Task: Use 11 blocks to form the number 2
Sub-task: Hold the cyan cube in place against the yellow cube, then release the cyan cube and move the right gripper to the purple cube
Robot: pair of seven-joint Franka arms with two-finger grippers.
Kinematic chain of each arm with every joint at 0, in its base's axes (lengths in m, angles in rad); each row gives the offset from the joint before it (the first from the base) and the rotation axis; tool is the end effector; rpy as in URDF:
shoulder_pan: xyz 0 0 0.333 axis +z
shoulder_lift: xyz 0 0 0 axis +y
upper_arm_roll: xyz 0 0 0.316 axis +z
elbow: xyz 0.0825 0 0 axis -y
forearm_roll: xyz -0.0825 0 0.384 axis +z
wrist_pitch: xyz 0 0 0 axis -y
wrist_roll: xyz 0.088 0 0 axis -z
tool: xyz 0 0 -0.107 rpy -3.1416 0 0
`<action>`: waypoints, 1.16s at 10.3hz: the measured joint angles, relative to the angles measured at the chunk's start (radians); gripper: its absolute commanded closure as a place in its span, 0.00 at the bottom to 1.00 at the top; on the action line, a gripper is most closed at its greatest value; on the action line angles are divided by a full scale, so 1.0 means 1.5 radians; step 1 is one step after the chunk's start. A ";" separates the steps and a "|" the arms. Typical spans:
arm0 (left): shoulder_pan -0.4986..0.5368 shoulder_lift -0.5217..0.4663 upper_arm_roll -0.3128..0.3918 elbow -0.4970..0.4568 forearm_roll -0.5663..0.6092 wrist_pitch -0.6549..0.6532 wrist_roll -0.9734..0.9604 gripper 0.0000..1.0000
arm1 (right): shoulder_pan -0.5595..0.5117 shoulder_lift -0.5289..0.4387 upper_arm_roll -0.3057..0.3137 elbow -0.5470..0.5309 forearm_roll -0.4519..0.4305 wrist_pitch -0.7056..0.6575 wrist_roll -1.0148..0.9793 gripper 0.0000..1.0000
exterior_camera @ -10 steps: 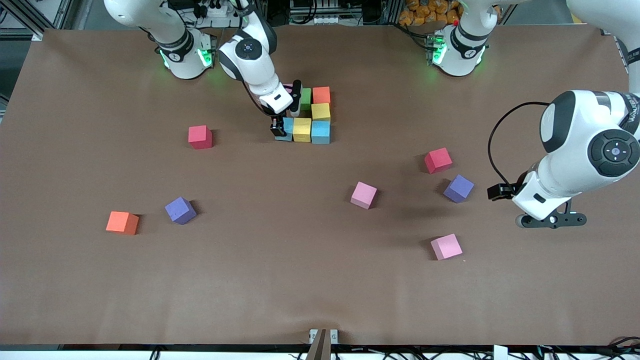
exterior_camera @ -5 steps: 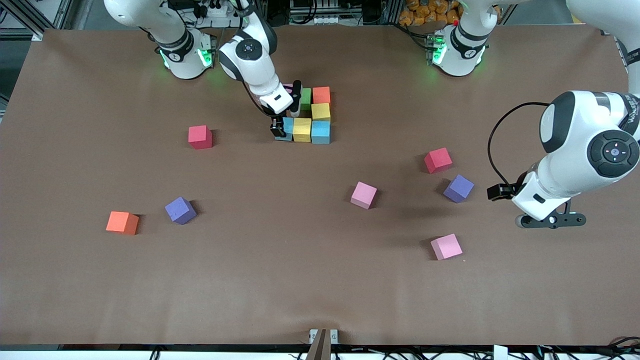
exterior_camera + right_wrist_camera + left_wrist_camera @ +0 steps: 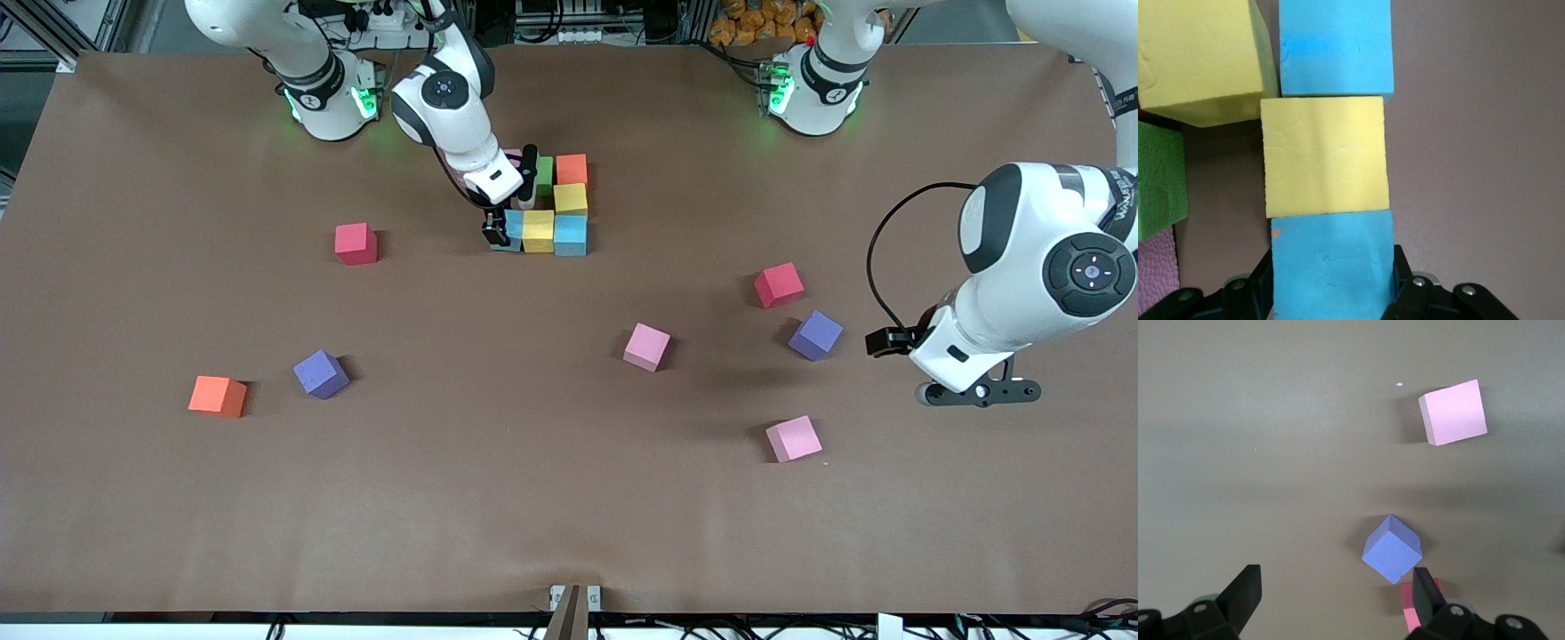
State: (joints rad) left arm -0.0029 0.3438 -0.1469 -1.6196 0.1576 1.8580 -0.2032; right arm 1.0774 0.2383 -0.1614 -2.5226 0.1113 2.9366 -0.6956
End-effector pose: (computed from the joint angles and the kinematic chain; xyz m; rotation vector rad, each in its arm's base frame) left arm 0.6427 -0.0748 0.4187 -3.0239 -0.0106 0.1240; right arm 0.2998 0.3743 0.2064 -2.2652 -2.1370 -0.2809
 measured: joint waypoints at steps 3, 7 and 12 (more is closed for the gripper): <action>0.000 0.000 0.000 0.000 0.000 0.000 0.000 0.00 | 0.000 0.001 0.000 0.001 0.000 0.000 0.000 0.00; 0.000 0.000 0.000 0.000 0.000 0.000 0.000 0.00 | 0.000 0.001 0.000 0.002 0.000 0.000 0.000 0.00; -0.003 0.000 0.000 0.000 0.000 0.000 0.000 0.00 | 0.000 -0.042 -0.002 0.015 0.001 -0.076 0.001 0.00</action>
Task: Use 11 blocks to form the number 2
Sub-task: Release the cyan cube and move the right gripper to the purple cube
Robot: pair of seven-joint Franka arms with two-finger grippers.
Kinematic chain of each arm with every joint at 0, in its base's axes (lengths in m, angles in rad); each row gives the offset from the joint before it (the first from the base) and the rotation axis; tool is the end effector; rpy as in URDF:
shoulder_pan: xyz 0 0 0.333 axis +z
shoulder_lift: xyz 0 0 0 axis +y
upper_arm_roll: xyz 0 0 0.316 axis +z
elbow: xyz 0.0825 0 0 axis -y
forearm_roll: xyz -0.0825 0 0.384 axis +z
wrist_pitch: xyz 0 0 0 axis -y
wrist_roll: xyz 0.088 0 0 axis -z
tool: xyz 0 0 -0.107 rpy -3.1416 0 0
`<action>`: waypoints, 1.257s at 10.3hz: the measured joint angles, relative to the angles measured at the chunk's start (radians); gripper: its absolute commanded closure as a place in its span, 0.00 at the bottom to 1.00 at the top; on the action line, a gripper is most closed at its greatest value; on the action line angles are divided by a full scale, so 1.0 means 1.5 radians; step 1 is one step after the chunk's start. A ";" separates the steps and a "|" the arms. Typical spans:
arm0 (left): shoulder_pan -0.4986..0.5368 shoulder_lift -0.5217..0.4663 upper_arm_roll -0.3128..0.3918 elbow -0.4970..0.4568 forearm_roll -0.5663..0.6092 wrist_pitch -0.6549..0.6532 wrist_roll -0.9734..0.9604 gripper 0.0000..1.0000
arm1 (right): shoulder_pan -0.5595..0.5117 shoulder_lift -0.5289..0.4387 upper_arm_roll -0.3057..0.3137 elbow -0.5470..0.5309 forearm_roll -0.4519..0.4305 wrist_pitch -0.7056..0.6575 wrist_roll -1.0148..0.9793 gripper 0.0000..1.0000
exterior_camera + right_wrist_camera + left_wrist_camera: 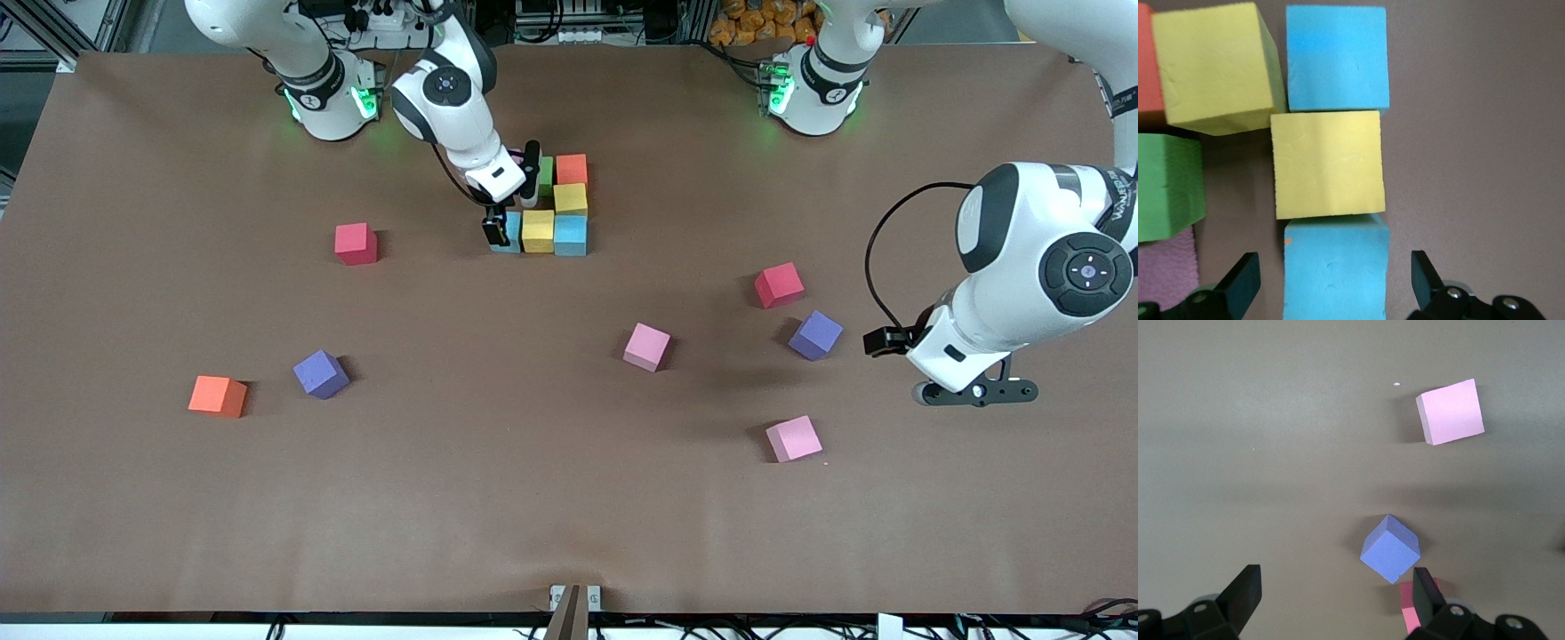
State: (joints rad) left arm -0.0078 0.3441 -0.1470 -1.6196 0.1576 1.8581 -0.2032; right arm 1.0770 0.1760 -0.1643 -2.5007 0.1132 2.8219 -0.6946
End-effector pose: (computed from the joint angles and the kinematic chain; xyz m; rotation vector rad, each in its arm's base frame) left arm 0.6424 -0.0780 0.4186 -3.0238 -0.0030 0.1238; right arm 0.3024 0.3792 0.2315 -2.2623 -2.1226 -0.2272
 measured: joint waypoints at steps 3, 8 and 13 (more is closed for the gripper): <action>0.000 0.000 0.000 0.000 0.000 0.001 0.000 0.00 | -0.018 -0.066 -0.004 0.001 0.000 -0.094 0.001 0.00; -0.002 0.010 0.000 0.000 0.000 0.006 0.000 0.00 | -0.171 -0.125 -0.010 0.014 0.001 -0.169 0.016 0.00; -0.003 0.013 0.000 0.000 0.000 0.008 0.000 0.00 | -0.396 -0.068 -0.012 0.114 0.002 -0.171 0.107 0.00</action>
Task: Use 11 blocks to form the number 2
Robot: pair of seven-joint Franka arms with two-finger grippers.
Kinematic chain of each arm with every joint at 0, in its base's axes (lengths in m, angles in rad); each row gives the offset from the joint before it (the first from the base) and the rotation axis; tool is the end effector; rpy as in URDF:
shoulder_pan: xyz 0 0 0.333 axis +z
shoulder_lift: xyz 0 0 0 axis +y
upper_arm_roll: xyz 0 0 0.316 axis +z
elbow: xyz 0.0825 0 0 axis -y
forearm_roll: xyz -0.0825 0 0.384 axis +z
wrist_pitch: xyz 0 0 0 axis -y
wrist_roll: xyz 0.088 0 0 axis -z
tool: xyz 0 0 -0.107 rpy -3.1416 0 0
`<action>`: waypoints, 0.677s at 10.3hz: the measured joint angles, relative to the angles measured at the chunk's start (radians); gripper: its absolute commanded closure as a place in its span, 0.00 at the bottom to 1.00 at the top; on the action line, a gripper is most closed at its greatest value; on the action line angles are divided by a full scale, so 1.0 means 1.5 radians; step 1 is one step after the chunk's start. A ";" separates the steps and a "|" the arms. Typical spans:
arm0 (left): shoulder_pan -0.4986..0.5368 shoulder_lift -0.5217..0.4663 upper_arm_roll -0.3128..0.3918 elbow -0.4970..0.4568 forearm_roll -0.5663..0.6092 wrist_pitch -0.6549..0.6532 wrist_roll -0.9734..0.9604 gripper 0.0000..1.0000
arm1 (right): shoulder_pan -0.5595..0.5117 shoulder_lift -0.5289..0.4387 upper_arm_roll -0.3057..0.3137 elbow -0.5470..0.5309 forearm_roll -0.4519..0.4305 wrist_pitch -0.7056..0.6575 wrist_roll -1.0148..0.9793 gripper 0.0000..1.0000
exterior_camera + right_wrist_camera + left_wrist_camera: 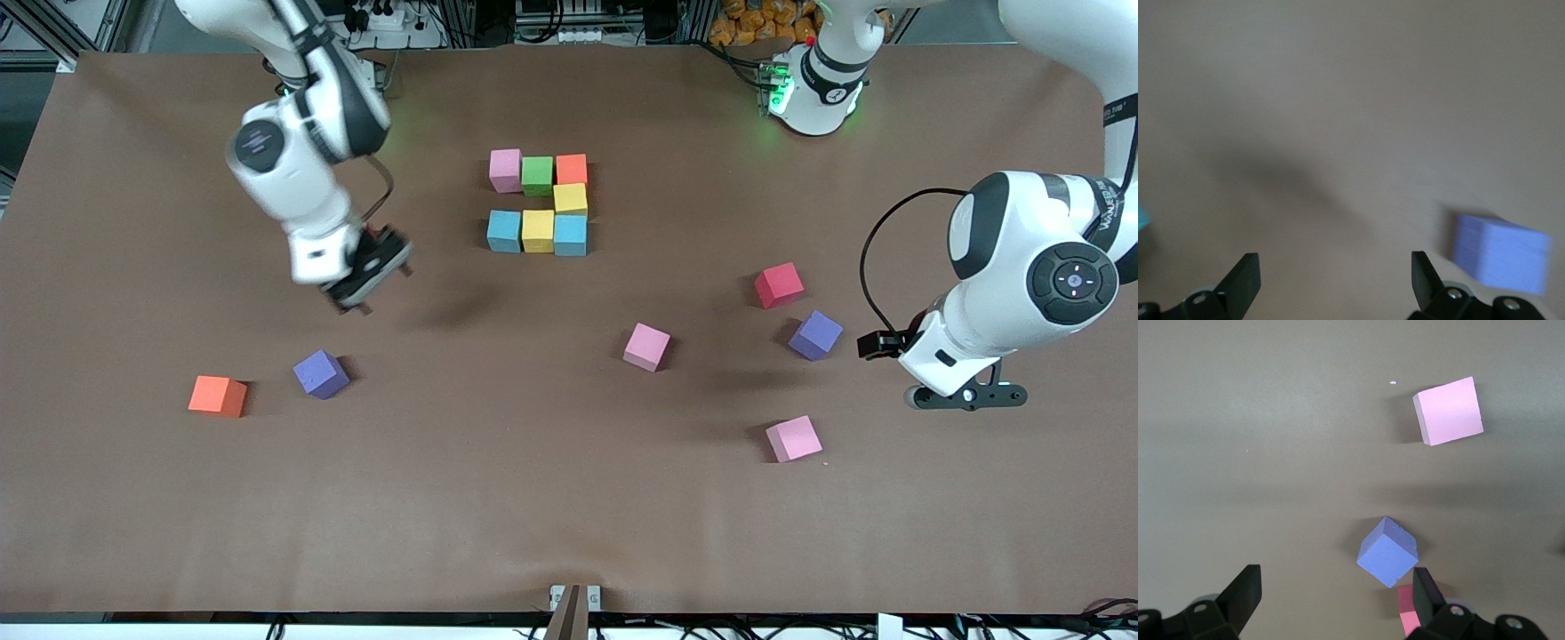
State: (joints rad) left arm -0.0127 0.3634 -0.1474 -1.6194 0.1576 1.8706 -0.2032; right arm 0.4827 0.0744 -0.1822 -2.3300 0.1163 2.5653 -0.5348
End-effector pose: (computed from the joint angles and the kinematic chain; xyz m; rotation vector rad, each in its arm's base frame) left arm 0.6449 -0.0818 0.4072 -3.0256 0.0075 0.1338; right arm 0.5057 0.1550 0.3222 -2.8806 -1.1247 -0.2606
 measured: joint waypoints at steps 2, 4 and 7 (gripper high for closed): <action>-0.001 0.001 0.000 0.000 0.000 0.000 0.000 0.00 | -0.066 0.054 0.000 0.050 0.000 0.000 0.000 0.00; -0.001 0.004 0.000 0.000 0.000 0.000 0.000 0.00 | -0.100 0.101 0.000 0.081 0.000 -0.001 0.003 0.00; -0.003 0.015 -0.003 -0.001 0.000 0.000 0.000 0.00 | -0.127 0.162 0.000 0.108 0.000 0.000 0.003 0.00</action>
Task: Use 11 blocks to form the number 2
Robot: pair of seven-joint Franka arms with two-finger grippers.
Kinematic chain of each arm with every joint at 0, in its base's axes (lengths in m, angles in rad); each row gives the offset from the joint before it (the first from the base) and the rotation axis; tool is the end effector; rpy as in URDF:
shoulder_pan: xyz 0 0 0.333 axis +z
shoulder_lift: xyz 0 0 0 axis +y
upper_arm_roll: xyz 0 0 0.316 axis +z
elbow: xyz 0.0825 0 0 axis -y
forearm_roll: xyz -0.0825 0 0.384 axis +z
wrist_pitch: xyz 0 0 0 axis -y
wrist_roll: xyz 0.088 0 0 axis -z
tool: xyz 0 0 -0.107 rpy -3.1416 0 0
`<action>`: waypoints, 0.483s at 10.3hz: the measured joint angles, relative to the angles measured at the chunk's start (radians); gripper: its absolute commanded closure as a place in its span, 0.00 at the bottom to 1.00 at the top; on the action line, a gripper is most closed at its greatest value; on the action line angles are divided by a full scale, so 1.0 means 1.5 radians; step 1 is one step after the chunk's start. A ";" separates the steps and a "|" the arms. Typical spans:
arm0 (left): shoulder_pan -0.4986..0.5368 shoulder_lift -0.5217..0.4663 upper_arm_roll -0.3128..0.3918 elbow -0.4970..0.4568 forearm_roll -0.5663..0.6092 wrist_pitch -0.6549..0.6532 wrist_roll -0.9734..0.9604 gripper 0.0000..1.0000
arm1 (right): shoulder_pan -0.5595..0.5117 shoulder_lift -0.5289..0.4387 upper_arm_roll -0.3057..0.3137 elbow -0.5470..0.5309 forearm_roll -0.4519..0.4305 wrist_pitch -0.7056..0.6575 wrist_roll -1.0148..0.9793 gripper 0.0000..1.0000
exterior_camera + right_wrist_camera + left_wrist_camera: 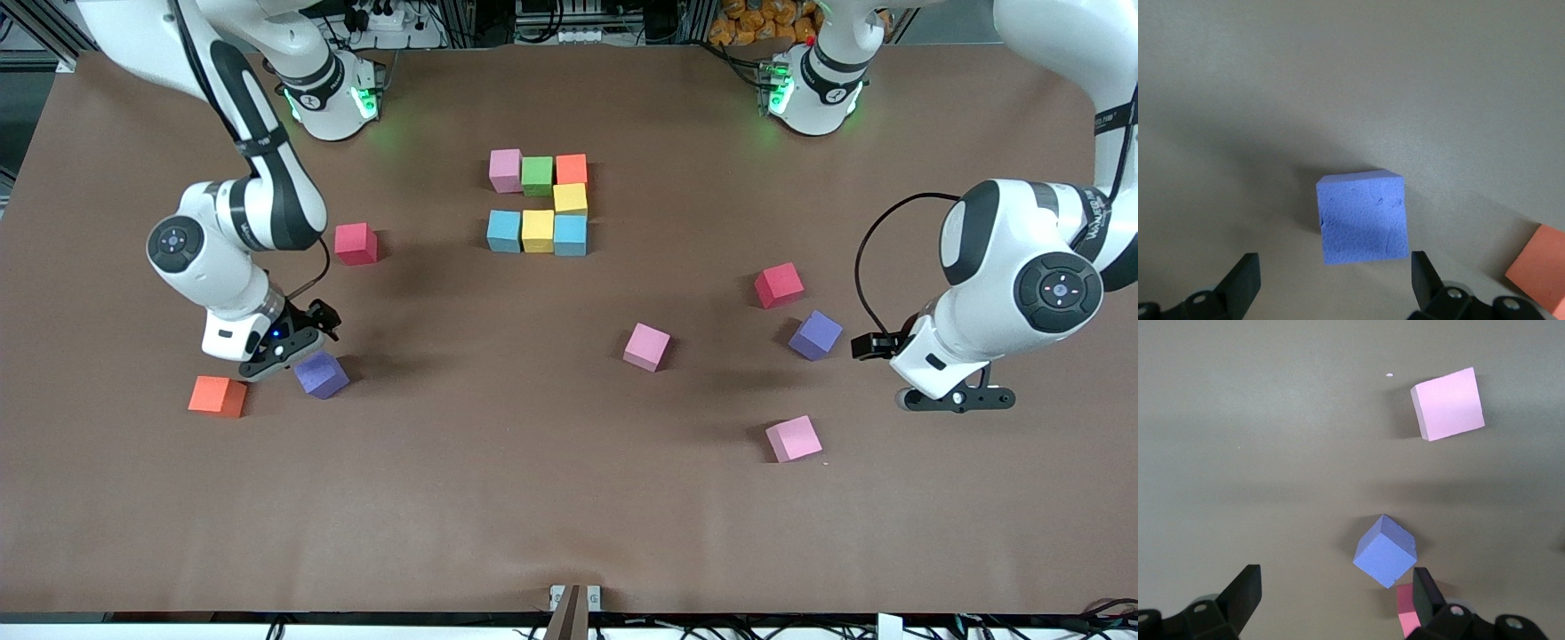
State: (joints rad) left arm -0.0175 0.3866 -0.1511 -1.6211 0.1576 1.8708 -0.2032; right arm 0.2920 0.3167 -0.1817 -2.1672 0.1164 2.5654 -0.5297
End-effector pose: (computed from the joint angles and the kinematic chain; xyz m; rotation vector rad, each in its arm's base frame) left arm 0.6455 -0.0871 0.3915 -3.0242 0.0223 0.1705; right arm 0.5702 0.0622 0.2576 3.0110 0.8601 0.1399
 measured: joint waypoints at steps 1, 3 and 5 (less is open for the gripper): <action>-0.003 0.005 -0.001 -0.001 0.000 0.000 0.000 0.00 | 0.000 0.010 0.000 0.009 0.000 0.000 0.000 0.00; -0.031 0.028 -0.002 -0.002 0.000 0.003 -0.034 0.00 | 0.000 0.025 0.002 0.020 0.000 -0.001 0.000 0.00; -0.069 0.063 -0.002 -0.003 0.000 0.029 -0.096 0.00 | -0.004 0.033 0.001 0.028 0.000 -0.003 -0.002 0.00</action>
State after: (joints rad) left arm -0.1207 0.4814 -0.1546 -1.6250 0.1580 1.9149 -0.3474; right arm 0.2863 0.3668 -0.1795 -2.1253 0.1164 2.5610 -0.5329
